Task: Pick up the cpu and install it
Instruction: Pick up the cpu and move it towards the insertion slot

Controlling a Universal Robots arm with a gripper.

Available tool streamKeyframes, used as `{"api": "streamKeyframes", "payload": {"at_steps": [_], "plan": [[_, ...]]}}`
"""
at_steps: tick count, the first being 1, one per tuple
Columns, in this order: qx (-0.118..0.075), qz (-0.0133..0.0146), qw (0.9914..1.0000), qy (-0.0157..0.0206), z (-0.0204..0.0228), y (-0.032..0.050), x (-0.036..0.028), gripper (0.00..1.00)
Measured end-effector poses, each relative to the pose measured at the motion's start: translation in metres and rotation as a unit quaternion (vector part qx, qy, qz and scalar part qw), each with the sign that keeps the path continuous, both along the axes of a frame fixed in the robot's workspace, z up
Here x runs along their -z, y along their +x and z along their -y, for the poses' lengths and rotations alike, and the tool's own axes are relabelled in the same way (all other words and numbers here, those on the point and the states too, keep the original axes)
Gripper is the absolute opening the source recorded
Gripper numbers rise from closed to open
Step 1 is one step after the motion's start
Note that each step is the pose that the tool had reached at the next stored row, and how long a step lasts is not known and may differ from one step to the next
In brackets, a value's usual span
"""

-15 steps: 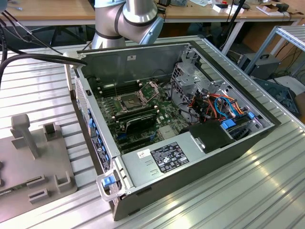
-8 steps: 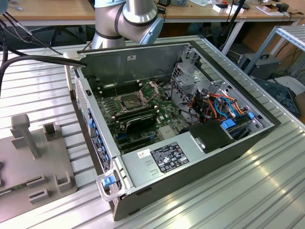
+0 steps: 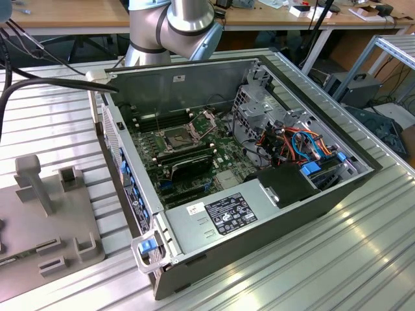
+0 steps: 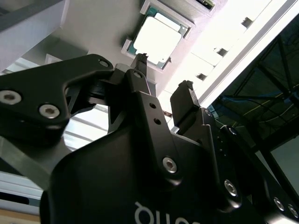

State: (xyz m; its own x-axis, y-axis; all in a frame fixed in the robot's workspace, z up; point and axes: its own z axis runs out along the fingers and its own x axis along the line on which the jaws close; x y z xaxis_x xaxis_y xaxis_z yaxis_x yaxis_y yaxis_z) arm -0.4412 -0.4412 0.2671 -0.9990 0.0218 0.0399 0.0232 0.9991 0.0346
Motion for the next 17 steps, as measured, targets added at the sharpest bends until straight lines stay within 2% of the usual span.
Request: {"api": "streamKeyframes", "payload": {"at_steps": [17], "plan": [[0.000,0.0000,1.00000,0.0000,0.0000,0.0000,0.0028,0.48]]}}
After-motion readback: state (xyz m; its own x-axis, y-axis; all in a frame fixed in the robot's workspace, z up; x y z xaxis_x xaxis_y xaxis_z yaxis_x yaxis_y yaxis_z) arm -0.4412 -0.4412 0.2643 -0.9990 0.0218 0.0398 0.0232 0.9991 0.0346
